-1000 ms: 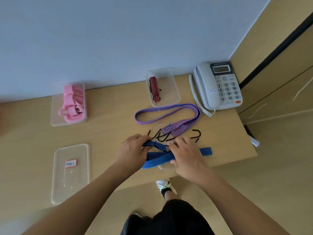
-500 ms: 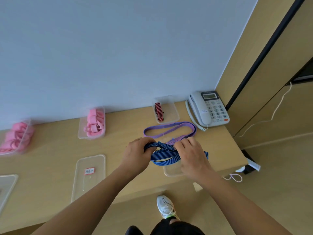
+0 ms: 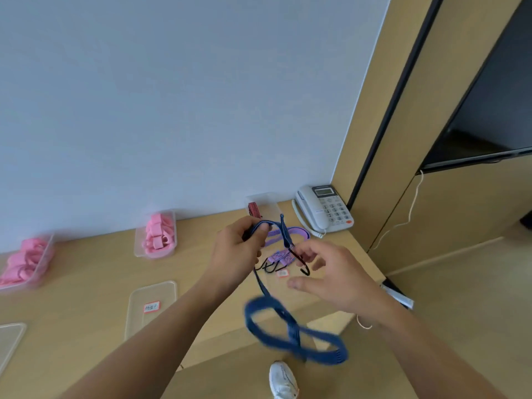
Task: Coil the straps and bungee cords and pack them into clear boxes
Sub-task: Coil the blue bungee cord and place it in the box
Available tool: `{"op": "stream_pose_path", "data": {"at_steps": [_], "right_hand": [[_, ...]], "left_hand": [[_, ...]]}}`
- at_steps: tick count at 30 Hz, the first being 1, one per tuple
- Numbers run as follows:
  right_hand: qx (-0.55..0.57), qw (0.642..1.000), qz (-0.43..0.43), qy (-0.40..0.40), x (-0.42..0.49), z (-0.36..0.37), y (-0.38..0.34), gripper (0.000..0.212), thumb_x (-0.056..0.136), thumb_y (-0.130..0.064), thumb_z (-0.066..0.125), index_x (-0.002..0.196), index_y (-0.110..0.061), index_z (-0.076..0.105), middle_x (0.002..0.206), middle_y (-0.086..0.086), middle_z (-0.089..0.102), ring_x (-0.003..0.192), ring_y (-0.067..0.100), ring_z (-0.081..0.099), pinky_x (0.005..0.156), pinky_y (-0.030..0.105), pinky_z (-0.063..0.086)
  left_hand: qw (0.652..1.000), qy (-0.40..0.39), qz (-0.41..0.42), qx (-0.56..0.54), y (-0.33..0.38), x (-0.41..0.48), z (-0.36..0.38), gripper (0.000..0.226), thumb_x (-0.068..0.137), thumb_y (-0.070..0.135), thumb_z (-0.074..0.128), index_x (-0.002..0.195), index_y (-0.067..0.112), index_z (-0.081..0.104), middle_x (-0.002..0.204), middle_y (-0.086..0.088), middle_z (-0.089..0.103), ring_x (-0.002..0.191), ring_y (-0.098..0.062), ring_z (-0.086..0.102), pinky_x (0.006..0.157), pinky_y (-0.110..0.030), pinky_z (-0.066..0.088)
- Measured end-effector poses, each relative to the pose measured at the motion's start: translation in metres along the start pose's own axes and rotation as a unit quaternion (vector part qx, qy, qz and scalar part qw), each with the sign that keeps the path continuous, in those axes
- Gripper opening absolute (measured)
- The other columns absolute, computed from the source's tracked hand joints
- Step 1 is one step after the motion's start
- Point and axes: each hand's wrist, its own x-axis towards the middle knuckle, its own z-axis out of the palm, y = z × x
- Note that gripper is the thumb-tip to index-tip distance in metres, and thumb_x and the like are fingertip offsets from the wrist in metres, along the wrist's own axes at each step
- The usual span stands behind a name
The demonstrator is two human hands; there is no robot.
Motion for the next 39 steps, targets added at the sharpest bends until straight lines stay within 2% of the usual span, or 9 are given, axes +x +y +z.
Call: {"op": "stream_pose_path", "data": {"at_steps": [2, 7, 13, 18, 23, 30, 32, 36, 39], "right_hand": [[0.064, 0.995, -0.022, 0.078, -0.004, -0.003, -0.008, 0.018, 0.083, -0.018, 0.079, 0.091, -0.031, 0.071, 0.083, -0.011, 0.070, 0.078, 0.003, 0.063, 0.075, 0.024, 0.052], [0.191, 0.958, -0.085, 0.194, 0.002, -0.025, -0.030, 0.022, 0.093, -0.008, 0.066, 0.084, -0.027, 0.073, 0.075, -0.015, 0.073, 0.069, -0.001, 0.064, 0.069, 0.015, 0.047], [0.156, 0.967, -0.118, 0.163, 0.027, -0.030, -0.044, 0.012, 0.091, -0.023, 0.069, 0.084, -0.033, 0.072, 0.084, -0.012, 0.070, 0.080, 0.007, 0.066, 0.072, 0.029, 0.053], [0.201, 0.955, -0.117, 0.185, 0.044, -0.044, -0.050, 0.015, 0.087, -0.012, 0.075, 0.084, -0.026, 0.074, 0.068, -0.010, 0.070, 0.059, 0.006, 0.062, 0.064, 0.024, 0.048], [0.232, 0.938, -0.163, 0.201, 0.053, -0.052, -0.044, 0.029, 0.085, -0.006, 0.076, 0.100, -0.030, 0.075, 0.071, -0.004, 0.072, 0.055, 0.012, 0.064, 0.061, 0.022, 0.052], [0.134, 0.923, -0.298, 0.203, 0.057, -0.059, -0.022, 0.015, 0.087, -0.011, 0.071, 0.101, -0.014, 0.078, 0.091, -0.005, 0.076, 0.082, 0.009, 0.072, 0.073, 0.029, 0.058], [0.107, 0.919, -0.323, 0.199, 0.057, -0.057, -0.015, 0.016, 0.085, -0.008, 0.072, 0.098, -0.012, 0.079, 0.096, -0.003, 0.075, 0.090, 0.008, 0.071, 0.079, 0.028, 0.057], [0.077, 0.926, -0.321, 0.182, 0.052, -0.049, -0.001, 0.020, 0.081, -0.010, 0.074, 0.099, -0.014, 0.080, 0.107, -0.003, 0.071, 0.098, 0.005, 0.068, 0.087, 0.020, 0.053], [0.069, 0.930, -0.314, 0.179, 0.050, -0.046, 0.005, 0.021, 0.079, -0.010, 0.075, 0.099, -0.016, 0.080, 0.113, -0.004, 0.070, 0.097, 0.008, 0.068, 0.086, 0.021, 0.054]], "left_hand": [[0.999, -0.007, -0.013, -0.043, 0.008, -0.007, -0.001, 0.022, 0.103, 0.019, 0.059, 0.091, 0.014, 0.077, 0.068, -0.001, 0.059, 0.059, -0.015, 0.054, 0.058, -0.036, 0.051], [0.991, -0.084, -0.034, -0.101, 0.019, -0.023, -0.001, 0.018, 0.100, 0.010, 0.064, 0.091, -0.001, 0.076, 0.072, -0.010, 0.058, 0.065, -0.020, 0.054, 0.054, -0.030, 0.052], [0.990, -0.100, -0.011, -0.096, 0.031, -0.030, 0.012, 0.012, 0.103, 0.011, 0.059, 0.113, 0.012, 0.067, 0.083, -0.006, 0.077, 0.081, -0.020, 0.073, 0.078, -0.038, 0.062], [0.986, -0.040, -0.011, -0.164, 0.054, -0.026, 0.020, 0.025, 0.101, 0.007, 0.062, 0.122, 0.018, 0.059, 0.108, -0.014, 0.070, 0.087, -0.026, 0.074, 0.063, -0.045, 0.064], [0.988, 0.005, -0.028, -0.150, 0.060, -0.019, 0.035, 0.010, 0.099, 0.004, 0.063, 0.104, 0.001, 0.072, 0.087, -0.017, 0.068, 0.072, -0.021, 0.072, 0.067, -0.047, 0.065], [0.972, 0.041, -0.041, -0.226, 0.061, -0.015, 0.047, 0.017, 0.097, 0.006, 0.066, 0.101, -0.010, 0.072, 0.088, -0.023, 0.071, 0.074, -0.027, 0.071, 0.072, -0.034, 0.061], [0.963, 0.042, -0.041, -0.263, 0.067, -0.016, 0.050, 0.025, 0.102, 0.011, 0.057, 0.103, -0.009, 0.073, 0.089, -0.023, 0.071, 0.079, -0.030, 0.071, 0.077, -0.041, 0.062], [0.935, 0.028, -0.059, -0.350, 0.077, -0.019, 0.051, 0.043, 0.107, 0.026, 0.045, 0.099, 0.000, 0.078, 0.090, -0.019, 0.072, 0.082, -0.029, 0.071, 0.071, -0.042, 0.062], [0.942, 0.008, -0.040, -0.333, 0.077, -0.022, 0.052, 0.042, 0.102, 0.031, 0.052, 0.110, -0.002, 0.076, 0.101, -0.021, 0.070, 0.092, -0.033, 0.068, 0.073, -0.040, 0.061]]}}
